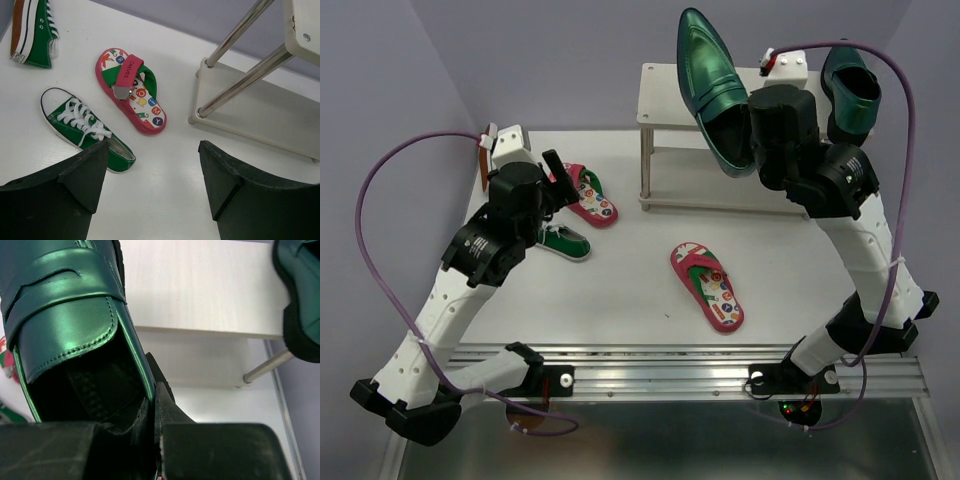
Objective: Place and organize the shoes onto the shoe shelf
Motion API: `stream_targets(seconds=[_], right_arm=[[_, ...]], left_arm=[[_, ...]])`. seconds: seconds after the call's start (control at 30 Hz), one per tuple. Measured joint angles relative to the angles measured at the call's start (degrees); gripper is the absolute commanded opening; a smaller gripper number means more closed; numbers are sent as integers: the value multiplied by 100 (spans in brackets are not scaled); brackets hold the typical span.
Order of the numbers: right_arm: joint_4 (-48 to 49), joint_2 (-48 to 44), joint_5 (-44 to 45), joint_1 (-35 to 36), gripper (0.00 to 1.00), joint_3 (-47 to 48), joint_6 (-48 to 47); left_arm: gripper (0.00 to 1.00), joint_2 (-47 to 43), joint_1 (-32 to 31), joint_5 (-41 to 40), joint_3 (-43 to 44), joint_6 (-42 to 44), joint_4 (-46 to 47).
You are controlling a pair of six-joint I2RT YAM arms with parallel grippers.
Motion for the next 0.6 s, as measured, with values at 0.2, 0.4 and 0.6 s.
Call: stream_targets(seconds=[0.2, 0.4, 0.6], right_arm=[[227, 50, 42, -741, 1, 136, -199], [354, 280, -216, -1814, 1, 315, -260], [337, 448, -706, -2682, 1, 308, -205]], left_arm=[[83, -4, 0, 109, -90, 13, 31], [83, 0, 0, 273, -90, 46, 107], [83, 39, 0, 442, -92, 52, 127]])
